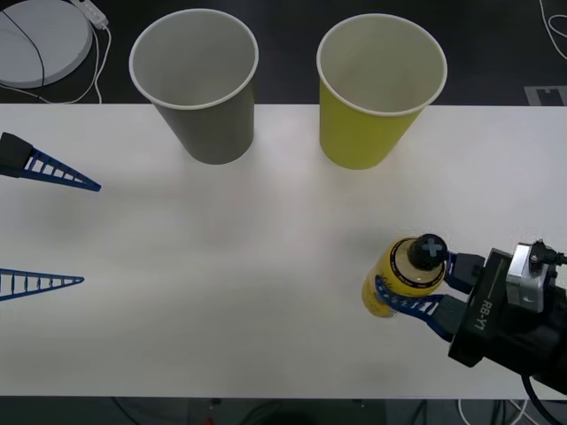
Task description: Put the can into the green bin and the plastic bottle into the gray bin
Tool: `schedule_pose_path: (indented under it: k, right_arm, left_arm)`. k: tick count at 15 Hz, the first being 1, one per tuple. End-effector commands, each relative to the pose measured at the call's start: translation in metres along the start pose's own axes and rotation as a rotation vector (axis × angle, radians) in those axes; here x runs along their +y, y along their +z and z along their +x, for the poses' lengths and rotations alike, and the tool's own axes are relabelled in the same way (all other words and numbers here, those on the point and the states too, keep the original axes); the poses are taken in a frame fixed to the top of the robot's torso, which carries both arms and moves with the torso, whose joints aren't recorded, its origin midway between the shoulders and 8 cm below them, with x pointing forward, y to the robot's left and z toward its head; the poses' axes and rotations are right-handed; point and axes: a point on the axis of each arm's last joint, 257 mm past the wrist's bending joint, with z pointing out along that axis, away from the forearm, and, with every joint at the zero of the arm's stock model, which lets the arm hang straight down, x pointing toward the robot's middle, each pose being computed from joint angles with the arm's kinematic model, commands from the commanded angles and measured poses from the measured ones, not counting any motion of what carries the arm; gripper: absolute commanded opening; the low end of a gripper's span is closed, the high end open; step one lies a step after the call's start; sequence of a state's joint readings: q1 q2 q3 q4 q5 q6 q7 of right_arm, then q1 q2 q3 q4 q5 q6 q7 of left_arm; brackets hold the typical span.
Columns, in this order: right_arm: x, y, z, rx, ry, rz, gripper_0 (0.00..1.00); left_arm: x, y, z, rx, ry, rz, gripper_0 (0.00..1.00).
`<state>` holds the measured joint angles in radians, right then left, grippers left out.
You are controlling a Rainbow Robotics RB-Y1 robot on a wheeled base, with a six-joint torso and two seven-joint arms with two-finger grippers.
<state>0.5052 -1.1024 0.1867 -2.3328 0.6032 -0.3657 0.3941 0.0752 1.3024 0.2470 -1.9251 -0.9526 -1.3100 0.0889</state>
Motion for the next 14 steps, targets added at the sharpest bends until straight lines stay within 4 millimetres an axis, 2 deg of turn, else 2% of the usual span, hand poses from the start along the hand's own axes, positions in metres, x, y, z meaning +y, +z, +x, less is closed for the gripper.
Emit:
schedule_pose_path:
  k: [1,14]
  right_arm:
    - [-0.002,0.006,-0.009,0.011,0.022,0.019,0.0]
    - [-0.005,0.022,-0.052,0.026,0.196,-0.033,0.0]
  left_arm:
    - [0.0,0.0,0.0,0.0,0.0,0.0,1.0]
    - [0.0,0.0,0.0,0.0,0.0,0.0,1.0]
